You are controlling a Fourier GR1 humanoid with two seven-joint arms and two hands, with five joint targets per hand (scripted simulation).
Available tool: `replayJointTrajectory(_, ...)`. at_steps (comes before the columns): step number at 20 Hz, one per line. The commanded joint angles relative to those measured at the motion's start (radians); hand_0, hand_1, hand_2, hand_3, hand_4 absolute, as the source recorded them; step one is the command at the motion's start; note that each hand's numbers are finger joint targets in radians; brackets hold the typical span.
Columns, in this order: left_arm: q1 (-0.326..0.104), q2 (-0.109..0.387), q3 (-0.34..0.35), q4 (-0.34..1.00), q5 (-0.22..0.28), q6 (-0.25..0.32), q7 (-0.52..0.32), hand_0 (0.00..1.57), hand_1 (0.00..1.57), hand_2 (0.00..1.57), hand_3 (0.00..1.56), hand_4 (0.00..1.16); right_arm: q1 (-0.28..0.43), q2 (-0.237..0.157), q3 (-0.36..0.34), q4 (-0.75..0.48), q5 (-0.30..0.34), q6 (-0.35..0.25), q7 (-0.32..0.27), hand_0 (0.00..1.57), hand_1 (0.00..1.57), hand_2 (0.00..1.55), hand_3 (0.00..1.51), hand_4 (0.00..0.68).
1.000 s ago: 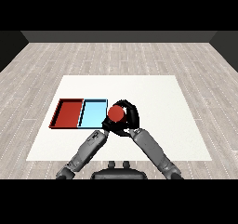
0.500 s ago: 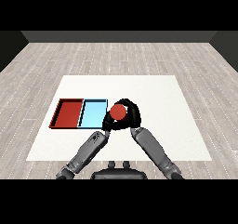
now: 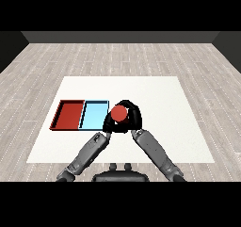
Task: Pick the red can and put it in the red box
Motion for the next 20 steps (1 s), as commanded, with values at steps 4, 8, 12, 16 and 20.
replayJointTrajectory(4,0.001,-0.011,0.004,-0.002,-0.012,0.023,-0.026,1.57,1.57,1.57,1.50,1.13,-0.032,0.007,0.052,0.114,0.043,-0.013,0.041,0.00,0.00,0.00,0.00,0.000)
replayJointTrajectory(8,-0.001,-0.011,0.002,0.002,-0.009,0.024,-0.031,1.57,1.57,1.57,1.50,1.13,0.002,0.006,0.012,0.031,0.104,0.050,0.111,0.00,0.00,0.00,0.00,0.000)
replayJointTrajectory(12,-0.034,-0.011,0.009,0.031,-0.012,0.036,-0.019,1.57,1.57,1.57,1.50,1.13,0.079,-0.011,0.008,0.005,0.117,0.066,0.053,0.00,0.00,0.00,0.00,0.000)
replayJointTrajectory(16,0.023,-0.011,0.030,-0.008,-0.043,0.002,-0.022,1.57,1.57,1.57,1.50,1.13,-0.008,0.007,0.005,-0.015,0.095,-0.021,0.122,0.00,0.00,0.00,0.00,0.000)
replayJointTrajectory(20,0.039,-0.012,0.041,0.006,-0.076,-0.011,-0.045,1.57,1.57,1.57,1.50,1.14,0.017,-0.029,-0.093,0.028,0.072,0.054,0.076,0.00,0.00,0.00,0.00,0.000)
